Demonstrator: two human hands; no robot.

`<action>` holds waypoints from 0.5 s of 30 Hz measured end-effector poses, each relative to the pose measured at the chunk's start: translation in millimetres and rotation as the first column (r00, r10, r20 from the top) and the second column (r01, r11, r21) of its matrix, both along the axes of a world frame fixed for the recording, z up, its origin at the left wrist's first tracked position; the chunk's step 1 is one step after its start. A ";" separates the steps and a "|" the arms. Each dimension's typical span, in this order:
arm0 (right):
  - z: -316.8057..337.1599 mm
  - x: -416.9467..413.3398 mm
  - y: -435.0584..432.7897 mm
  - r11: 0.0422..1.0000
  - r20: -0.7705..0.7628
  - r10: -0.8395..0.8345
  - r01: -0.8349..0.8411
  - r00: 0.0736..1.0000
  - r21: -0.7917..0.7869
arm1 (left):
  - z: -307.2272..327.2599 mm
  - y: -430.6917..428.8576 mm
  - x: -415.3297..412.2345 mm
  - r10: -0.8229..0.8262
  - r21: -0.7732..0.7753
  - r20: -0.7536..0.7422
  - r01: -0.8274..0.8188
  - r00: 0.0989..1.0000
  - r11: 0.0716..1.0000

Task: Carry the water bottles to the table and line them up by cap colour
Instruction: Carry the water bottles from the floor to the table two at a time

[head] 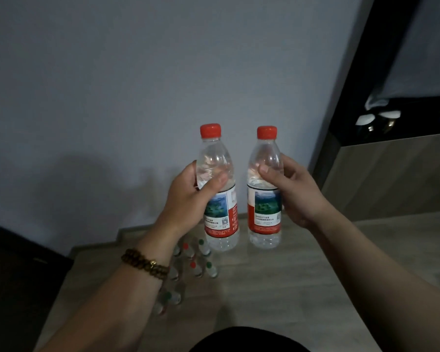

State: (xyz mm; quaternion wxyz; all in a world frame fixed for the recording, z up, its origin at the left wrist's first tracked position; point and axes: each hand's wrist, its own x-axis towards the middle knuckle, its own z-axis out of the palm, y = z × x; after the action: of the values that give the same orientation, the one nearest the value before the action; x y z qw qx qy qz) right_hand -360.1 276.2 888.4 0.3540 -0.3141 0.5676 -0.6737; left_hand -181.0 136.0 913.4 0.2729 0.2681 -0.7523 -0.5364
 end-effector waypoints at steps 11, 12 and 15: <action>5.1 -88.6 41.3 0.944 0.066 -0.330 0.328 0.942 0.042 | -4.5 26.5 -139.1 -0.072 0.219 -0.008 0.072 0.997 0.973; 4.5 -98.6 44.4 0.931 0.072 -0.365 0.362 0.928 0.047 | -6.7 26.4 -154.1 -0.094 0.237 0.005 0.090 0.996 0.967; 1.3 -130.2 53.7 0.889 0.050 -0.458 0.455 0.888 0.057 | -14.9 25.6 -202.3 -0.182 0.284 0.051 0.161 0.982 0.945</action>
State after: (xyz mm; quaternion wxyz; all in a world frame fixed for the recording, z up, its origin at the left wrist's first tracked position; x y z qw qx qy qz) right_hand -490.3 329.9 889.7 0.2099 -0.1431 0.6288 -0.7349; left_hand -383.3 161.5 898.5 0.1557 0.2578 -0.6995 -0.6481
